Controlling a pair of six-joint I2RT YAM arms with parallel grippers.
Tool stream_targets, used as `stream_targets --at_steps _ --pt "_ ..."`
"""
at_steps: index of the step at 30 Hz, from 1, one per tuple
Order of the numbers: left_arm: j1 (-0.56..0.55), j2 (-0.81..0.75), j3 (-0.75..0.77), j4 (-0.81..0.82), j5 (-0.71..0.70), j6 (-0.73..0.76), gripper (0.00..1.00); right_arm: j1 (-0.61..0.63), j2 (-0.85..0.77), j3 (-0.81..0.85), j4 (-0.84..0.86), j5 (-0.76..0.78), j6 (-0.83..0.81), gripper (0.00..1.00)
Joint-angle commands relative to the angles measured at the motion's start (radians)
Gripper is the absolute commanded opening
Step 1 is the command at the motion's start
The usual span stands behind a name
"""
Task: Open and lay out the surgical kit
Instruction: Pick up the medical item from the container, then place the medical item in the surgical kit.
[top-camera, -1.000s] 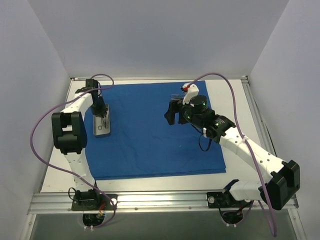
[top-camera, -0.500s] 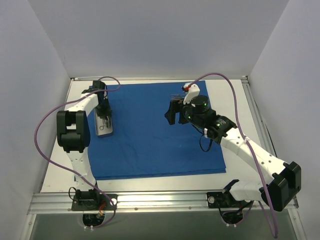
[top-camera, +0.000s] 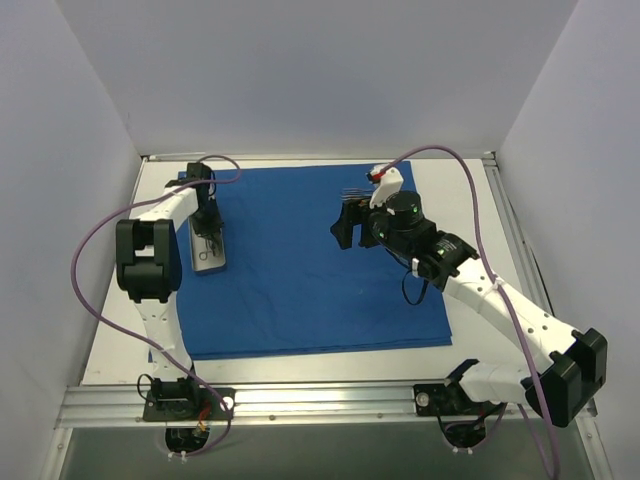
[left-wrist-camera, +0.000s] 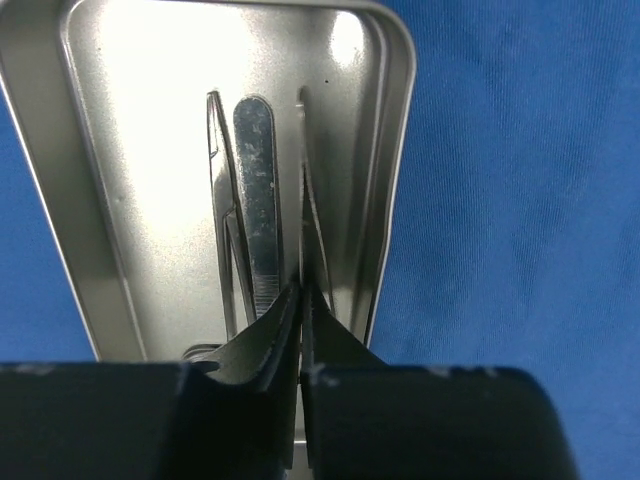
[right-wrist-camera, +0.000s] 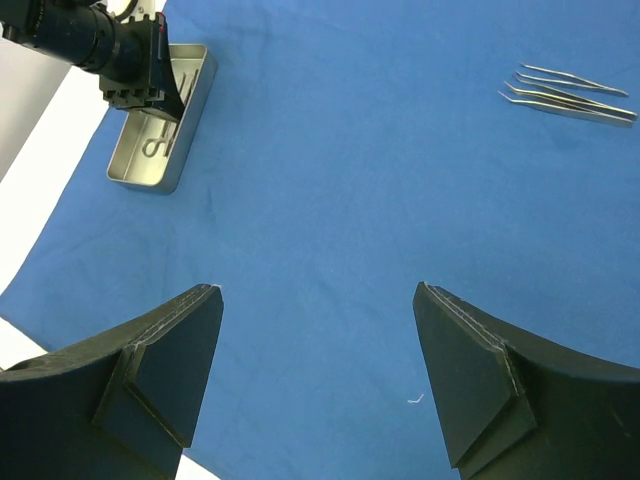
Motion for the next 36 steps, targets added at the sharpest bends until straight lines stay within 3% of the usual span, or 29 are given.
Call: stream_targets --at_steps 1,6,8,11,16,19,24,27,36 --pt "0.004 0.017 0.000 -0.018 -0.023 0.009 0.05 -0.006 -0.034 -0.003 0.016 0.020 -0.012 0.80" --pt "0.011 -0.085 -0.005 -0.030 -0.032 0.018 0.02 -0.006 -0.014 0.001 0.018 0.030 -0.010 0.82" --pt "0.013 -0.147 -0.009 -0.038 -0.029 0.018 0.02 -0.006 -0.005 0.014 0.004 0.082 0.001 0.99" --pt "0.013 -0.245 -0.029 -0.032 -0.011 0.018 0.02 -0.021 0.031 0.040 -0.037 0.121 0.024 1.00" --pt "0.012 -0.406 -0.083 -0.006 0.038 0.047 0.02 -0.044 0.076 0.050 -0.027 0.006 0.016 1.00" --pt "0.013 -0.512 -0.123 0.031 0.142 0.073 0.02 -0.050 0.090 0.058 0.004 -0.061 0.027 0.95" --pt "-0.007 -0.659 -0.261 0.239 0.585 0.027 0.02 -0.052 0.137 0.113 0.016 -0.186 0.025 0.86" --pt "-0.059 -0.690 -0.298 0.327 0.743 -0.020 0.02 -0.054 0.174 0.155 0.016 -0.221 0.018 0.82" --pt "-0.225 -0.782 -0.382 0.451 0.813 -0.043 0.02 -0.070 0.262 0.328 -0.064 -0.285 0.096 0.73"
